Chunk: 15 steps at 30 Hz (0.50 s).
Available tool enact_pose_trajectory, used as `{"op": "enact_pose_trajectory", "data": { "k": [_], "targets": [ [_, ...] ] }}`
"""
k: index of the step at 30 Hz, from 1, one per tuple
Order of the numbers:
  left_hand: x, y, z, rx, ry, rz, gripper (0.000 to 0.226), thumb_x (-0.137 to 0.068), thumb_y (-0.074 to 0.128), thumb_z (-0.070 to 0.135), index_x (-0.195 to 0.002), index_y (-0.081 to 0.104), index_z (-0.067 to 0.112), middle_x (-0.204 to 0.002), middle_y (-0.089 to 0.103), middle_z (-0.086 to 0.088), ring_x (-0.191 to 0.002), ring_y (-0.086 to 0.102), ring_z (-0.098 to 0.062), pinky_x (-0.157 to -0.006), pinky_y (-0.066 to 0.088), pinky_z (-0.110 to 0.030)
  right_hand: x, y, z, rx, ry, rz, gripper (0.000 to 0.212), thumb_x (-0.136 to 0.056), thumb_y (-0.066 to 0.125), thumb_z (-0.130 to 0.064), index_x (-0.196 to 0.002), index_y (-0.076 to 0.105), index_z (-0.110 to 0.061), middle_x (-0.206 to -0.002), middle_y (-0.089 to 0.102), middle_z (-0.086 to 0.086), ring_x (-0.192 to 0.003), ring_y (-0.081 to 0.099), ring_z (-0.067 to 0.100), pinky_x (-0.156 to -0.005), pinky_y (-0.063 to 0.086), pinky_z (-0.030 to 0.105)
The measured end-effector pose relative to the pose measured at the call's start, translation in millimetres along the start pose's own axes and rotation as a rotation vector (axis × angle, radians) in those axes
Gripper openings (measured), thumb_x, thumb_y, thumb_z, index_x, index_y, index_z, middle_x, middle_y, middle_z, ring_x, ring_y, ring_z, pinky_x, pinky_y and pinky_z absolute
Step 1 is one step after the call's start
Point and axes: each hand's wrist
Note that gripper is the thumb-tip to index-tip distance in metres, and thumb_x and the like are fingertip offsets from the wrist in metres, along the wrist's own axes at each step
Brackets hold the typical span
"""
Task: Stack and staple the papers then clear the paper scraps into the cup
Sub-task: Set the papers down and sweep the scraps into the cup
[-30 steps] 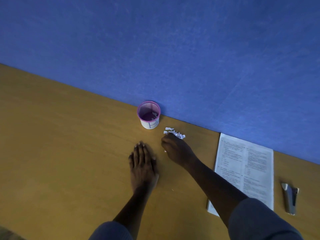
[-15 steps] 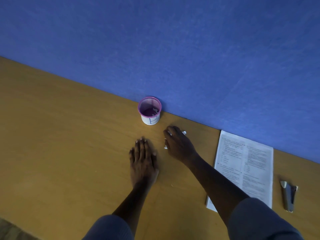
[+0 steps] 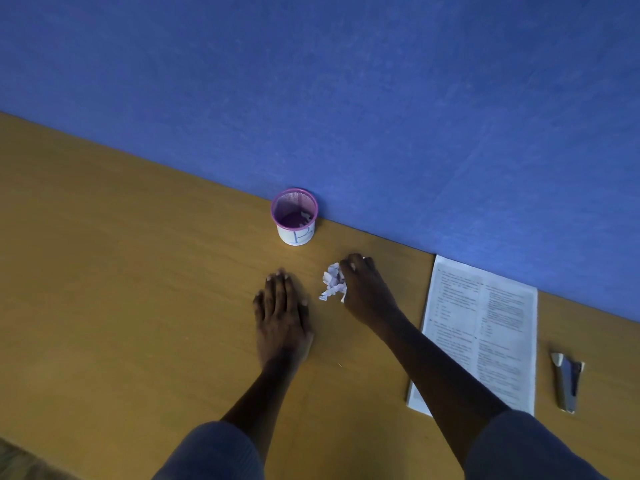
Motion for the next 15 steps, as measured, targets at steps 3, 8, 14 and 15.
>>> {"op": "enact_pose_trajectory", "data": {
  "k": [3,8,14,15],
  "targets": [
    [-1,-1,1,-0.003,0.006,0.000,0.059,-0.107,0.032,0.031,-0.159,0.033,0.004,-0.170,0.028,-0.015,-0.158,0.027,-0.033,-0.125,0.025,-0.053,3,-4,1,-0.081,0.067,0.082,0.046,-0.089,0.075,-0.009,-0.132,0.061,0.001,-0.131,0.064,0.020,-0.118,0.062,0.036,-0.095,0.056,0.039],
    [1,-3,1,0.009,0.002,-0.003,0.060,-0.107,0.028,0.033,-0.160,0.033,0.004,-0.171,0.027,-0.014,-0.158,0.026,-0.033,-0.126,0.025,-0.053,0,-6,-11,-0.063,0.157,-0.048,0.083,-0.082,0.073,-0.060,-0.146,0.047,-0.015,-0.147,0.047,0.017,-0.128,0.046,0.040,-0.093,0.054,0.047],
    [0,-1,0,0.001,0.003,-0.005,0.060,-0.107,0.033,0.033,-0.159,0.034,0.005,-0.170,0.028,-0.013,-0.158,0.026,-0.032,-0.126,0.024,-0.052,2,8,-31,-0.042,0.042,-0.061,0.046,-0.089,0.074,-0.039,-0.129,0.061,-0.022,-0.139,0.048,0.007,-0.131,0.048,0.032,-0.096,0.054,0.039],
    [0,-1,0,0.000,0.005,-0.004,0.060,-0.106,0.035,0.032,-0.160,0.033,0.005,-0.171,0.028,-0.013,-0.158,0.026,-0.031,-0.126,0.024,-0.052,4,9,-31,-0.064,0.029,-0.048,0.039,-0.092,0.072,-0.035,-0.128,0.063,-0.020,-0.137,0.051,0.006,-0.129,0.050,0.030,-0.095,0.055,0.037]
  ]
}}
Point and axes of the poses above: each hand's wrist, its own x-axis away from the middle knuckle, its own y-axis out of the palm, z = x × y
